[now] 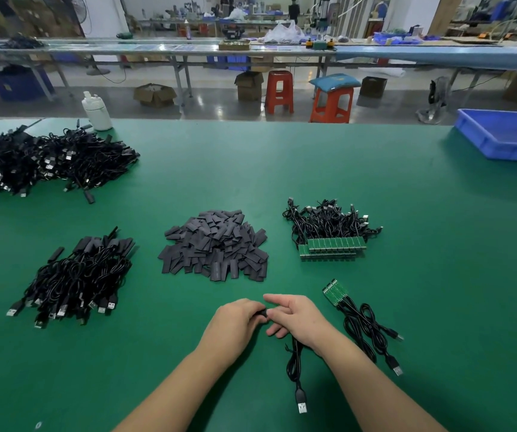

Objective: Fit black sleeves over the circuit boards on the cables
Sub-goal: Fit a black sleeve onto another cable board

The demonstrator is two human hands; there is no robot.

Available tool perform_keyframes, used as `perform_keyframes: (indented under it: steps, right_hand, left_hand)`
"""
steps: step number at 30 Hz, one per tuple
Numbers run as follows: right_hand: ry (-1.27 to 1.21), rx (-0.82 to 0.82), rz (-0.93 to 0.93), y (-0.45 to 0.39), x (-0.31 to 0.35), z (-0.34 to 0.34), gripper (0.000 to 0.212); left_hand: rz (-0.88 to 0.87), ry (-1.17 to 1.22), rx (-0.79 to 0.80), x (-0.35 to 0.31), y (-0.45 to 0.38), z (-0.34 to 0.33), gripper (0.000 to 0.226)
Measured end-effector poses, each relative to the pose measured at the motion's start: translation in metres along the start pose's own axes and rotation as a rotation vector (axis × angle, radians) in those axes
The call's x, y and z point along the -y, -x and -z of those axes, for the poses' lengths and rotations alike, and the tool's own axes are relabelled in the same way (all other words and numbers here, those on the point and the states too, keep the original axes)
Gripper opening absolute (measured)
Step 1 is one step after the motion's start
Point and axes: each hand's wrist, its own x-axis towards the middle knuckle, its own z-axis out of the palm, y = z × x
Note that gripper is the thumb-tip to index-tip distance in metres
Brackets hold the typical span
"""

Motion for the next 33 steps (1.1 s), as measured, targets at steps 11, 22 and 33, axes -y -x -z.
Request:
perform_keyframes:
  steps: [11,22,33]
  right_hand:
    - [0.109,0.047,0.011,0.003,0.004,0.000,0.043]
    - [0.118,0.074,0.039,0.006,0.008,0.000,0.040]
    - [-0.239,-0.123,0.000,0.003,0.006,0.000,0.015]
  left_hand:
    - [-0.026,-0.232,0.148,-0.005,-0.012,-0.004,0.022]
    - [-0.093,-0.317,0.173,-0.012,-0.017,0.001,0.024]
    - [0.331,0.135,-0.108,-0.021,0.002,-0.009,0.023]
